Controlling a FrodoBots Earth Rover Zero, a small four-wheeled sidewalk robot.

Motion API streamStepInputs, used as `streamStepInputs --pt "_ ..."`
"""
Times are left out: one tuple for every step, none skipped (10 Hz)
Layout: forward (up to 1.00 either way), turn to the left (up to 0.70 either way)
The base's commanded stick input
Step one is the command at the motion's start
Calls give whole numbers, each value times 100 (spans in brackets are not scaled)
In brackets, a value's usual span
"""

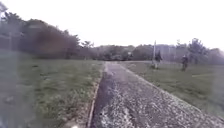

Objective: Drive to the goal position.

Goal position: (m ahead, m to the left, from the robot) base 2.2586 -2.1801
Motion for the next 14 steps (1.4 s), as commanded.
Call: streamStepInputs --pt "70 -14" --pt "70 -14" --pt "70 -14" --pt "70 -14" --pt "70 -14" --pt "70 0" --pt "70 0" --pt "70 0" --pt "70 0" --pt "70 0" --pt "70 0" --pt "70 0" --pt "70 0" --pt "70 0"
